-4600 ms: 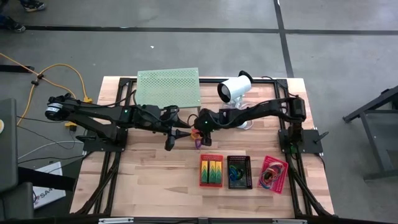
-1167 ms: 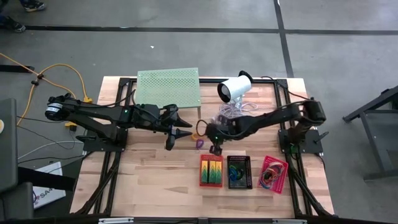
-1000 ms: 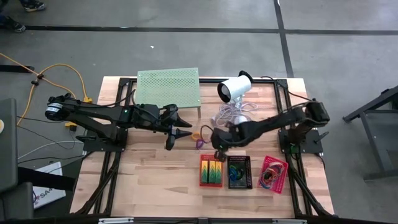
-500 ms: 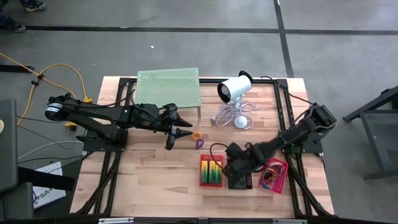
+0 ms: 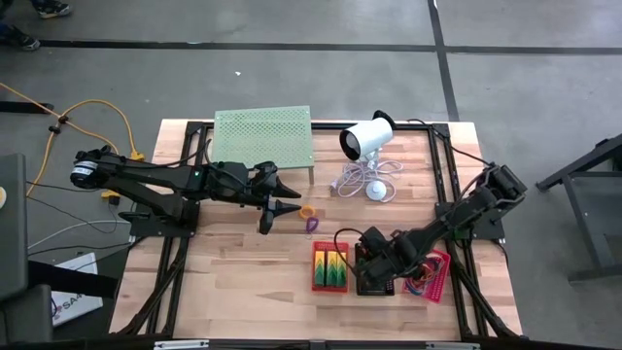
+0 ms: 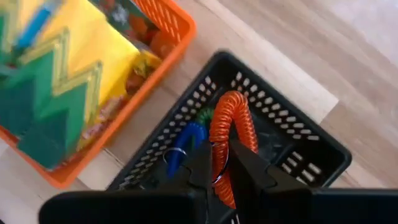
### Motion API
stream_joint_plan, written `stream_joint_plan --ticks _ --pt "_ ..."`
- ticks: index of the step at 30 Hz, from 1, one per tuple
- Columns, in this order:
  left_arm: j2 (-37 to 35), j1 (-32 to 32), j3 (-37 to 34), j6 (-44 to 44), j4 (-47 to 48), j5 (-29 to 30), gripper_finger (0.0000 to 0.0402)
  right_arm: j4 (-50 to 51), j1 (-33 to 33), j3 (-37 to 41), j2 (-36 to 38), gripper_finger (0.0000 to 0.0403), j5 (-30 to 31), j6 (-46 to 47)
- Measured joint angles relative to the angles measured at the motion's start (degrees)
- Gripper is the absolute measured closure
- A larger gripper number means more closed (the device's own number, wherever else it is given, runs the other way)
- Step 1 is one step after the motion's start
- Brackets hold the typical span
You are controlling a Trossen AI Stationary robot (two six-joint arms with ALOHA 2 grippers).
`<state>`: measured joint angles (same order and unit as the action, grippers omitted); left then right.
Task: Pick & Place Office Desk Supplies
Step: Put the orange wrist coil into the black basket
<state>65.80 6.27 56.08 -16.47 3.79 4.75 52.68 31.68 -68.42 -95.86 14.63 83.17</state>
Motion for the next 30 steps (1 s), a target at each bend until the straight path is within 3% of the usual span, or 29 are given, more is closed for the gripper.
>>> stream_joint_plan --ticks 6,16,30 --pt "0.0 0.0 0.0 0.0 0.0 0.0 0.0249 -0.8 0.2 0.0 -3.5 0.0373 -3.1 1.3" --pt "0.0 0.0 0.0 0.0 0.0 0.0 0.0249 0.0 0.2 0.0 -5.6 0.0371 -3.3 1.3" --pt "0.0 0.0 0.0 0.0 0.0 0.0 0.0249 -0.1 0.2 0.0 -5.6 0.0285 -3.1 1.3"
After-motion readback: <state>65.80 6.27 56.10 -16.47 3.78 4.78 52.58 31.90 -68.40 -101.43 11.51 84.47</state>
